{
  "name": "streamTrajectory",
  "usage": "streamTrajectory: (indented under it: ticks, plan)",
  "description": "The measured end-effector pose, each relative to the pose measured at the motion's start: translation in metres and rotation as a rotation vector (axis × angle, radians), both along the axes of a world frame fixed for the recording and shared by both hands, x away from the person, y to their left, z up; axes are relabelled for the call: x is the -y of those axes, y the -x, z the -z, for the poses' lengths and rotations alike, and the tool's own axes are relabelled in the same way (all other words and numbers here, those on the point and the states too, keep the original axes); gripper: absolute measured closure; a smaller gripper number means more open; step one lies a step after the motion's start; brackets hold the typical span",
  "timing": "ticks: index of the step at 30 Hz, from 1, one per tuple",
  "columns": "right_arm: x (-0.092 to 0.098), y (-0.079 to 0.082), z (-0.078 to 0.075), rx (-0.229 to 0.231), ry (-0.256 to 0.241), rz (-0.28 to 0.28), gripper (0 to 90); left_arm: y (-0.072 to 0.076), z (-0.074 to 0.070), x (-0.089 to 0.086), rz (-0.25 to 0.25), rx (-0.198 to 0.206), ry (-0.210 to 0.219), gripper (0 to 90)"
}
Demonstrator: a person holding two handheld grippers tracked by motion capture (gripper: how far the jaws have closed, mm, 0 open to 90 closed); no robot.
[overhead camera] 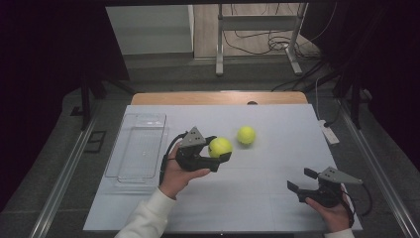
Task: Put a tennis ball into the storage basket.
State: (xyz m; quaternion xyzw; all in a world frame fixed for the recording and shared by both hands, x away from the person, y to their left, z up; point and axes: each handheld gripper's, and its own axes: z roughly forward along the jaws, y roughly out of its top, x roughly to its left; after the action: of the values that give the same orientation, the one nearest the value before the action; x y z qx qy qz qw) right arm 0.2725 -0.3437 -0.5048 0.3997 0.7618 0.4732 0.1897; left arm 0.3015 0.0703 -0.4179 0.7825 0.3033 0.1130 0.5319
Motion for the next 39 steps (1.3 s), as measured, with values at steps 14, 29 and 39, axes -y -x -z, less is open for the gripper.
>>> streamTrajectory:
  ticks: [14,29,39]
  plan:
    - [0.0,0.0,0.0,-0.001,0.0,-0.002,13.6,-0.004,-0.005,-0.015,-0.042,0.009,0.01,26.4]
    - [0.0,0.0,0.0,0.001,0.001,-0.002,13.6,-0.007,-0.008,-0.03,-0.088,0.015,0.024,26.4]
    - [0.0,0.0,0.0,0.001,0.001,-0.001,13.6,-0.01,-0.011,-0.043,-0.122,0.023,0.035,26.4]
